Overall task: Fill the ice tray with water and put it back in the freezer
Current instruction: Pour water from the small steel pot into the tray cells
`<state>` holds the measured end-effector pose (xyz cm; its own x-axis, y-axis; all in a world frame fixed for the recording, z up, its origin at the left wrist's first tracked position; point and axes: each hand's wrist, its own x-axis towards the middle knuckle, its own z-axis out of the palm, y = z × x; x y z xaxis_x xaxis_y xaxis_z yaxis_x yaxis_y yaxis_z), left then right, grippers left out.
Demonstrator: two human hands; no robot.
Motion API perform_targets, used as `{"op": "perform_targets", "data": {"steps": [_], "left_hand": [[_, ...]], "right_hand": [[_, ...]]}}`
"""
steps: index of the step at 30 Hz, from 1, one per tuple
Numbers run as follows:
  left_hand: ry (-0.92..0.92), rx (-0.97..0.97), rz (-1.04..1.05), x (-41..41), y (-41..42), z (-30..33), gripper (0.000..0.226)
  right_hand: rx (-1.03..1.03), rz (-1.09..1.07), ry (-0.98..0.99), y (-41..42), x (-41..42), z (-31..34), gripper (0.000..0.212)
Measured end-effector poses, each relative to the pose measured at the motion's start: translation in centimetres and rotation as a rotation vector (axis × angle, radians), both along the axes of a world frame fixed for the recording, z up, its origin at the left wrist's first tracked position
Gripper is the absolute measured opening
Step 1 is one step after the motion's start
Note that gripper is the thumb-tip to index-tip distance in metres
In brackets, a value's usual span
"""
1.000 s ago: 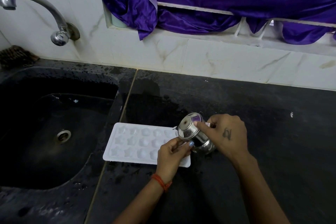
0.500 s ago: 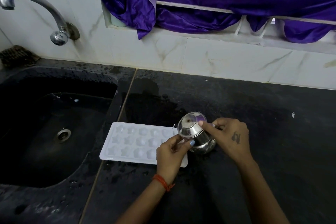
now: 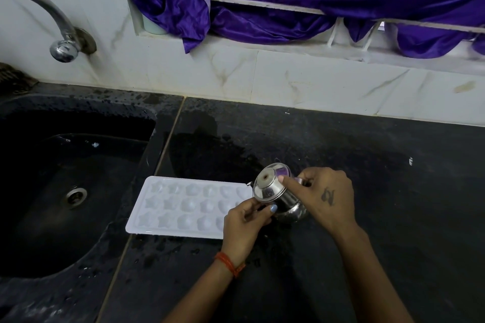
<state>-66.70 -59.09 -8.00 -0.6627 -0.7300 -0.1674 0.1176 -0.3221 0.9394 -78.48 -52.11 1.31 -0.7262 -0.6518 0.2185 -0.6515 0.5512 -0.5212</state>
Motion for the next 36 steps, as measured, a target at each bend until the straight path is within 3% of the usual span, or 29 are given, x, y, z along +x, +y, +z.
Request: {"op": "perform_targets", "data": {"steps": [18, 27, 36], "left_hand": [[0.019, 0.045, 0.007, -0.7, 0.1, -0.1, 0.02], [-0.061, -0.148, 0.11, -0.3, 0.2, 0.7, 0.022], [-0.083, -0.231, 0.206, 2.2, -1.1, 1.9, 0.024]], "right_hand": [[0.033, 0.043, 0.036, -0.3, -1.0, -0.1, 0.044], [-0.15, 0.029, -0.167, 0.1, -1.5, -0.7, 0.039], [-0.212, 0.131, -0.194, -1.9, 0.1, -0.2, 0.041]]}}
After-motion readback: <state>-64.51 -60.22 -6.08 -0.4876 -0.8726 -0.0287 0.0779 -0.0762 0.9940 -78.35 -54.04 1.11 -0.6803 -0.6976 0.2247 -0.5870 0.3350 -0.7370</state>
